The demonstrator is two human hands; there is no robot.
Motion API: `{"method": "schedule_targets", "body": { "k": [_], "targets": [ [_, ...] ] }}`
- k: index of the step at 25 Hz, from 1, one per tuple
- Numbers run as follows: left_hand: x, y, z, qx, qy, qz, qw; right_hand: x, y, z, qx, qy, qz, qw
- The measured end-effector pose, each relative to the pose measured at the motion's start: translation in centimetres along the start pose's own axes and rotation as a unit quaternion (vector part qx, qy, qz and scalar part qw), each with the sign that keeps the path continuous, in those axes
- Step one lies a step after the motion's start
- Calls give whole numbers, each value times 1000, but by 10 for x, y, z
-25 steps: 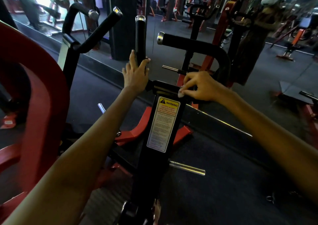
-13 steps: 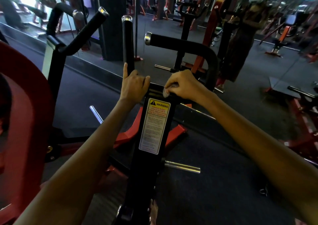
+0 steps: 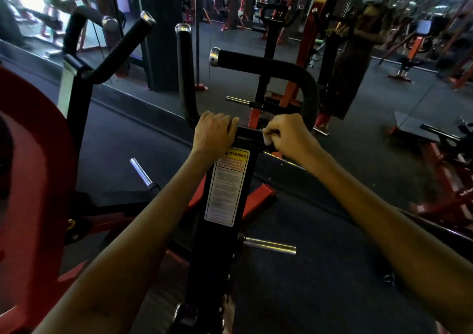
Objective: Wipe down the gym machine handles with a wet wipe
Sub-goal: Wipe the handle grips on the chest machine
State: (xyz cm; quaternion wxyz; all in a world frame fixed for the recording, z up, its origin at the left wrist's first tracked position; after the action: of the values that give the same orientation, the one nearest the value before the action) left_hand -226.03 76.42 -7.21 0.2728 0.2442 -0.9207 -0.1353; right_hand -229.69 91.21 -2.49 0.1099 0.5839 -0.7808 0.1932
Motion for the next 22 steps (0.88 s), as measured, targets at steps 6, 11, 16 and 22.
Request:
{"method": "schedule_targets", "body": {
  "k": [6, 11, 16, 22],
  "targets": [
    [-5, -1, -3, -42, 25, -5, 999, -4, 8, -15, -45, -90, 5, 995],
    [-6, -2, -3, -52, 28, -9, 998, -5, -9, -1, -16, 20, -17, 1000],
    [-7, -3, -4, -61, 35, -11, 997, -13, -4, -5, -39, 10, -16, 999],
    [-6, -5, -2, -62, 28, -7, 998, -20, -7, 15, -30, 32, -43, 998]
  ]
}}
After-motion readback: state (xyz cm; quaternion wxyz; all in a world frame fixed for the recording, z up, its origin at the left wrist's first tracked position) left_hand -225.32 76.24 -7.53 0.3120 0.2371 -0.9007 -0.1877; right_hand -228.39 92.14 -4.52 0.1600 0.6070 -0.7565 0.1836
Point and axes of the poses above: each hand's wrist, its own x-axis towards the middle knuckle, its own z-axis out of the palm, y = z × x, the point moved 7 cm from there along x, towards the middle knuckle, and after that the axes turned 13 degrees about -z, right-handed, at the moved point
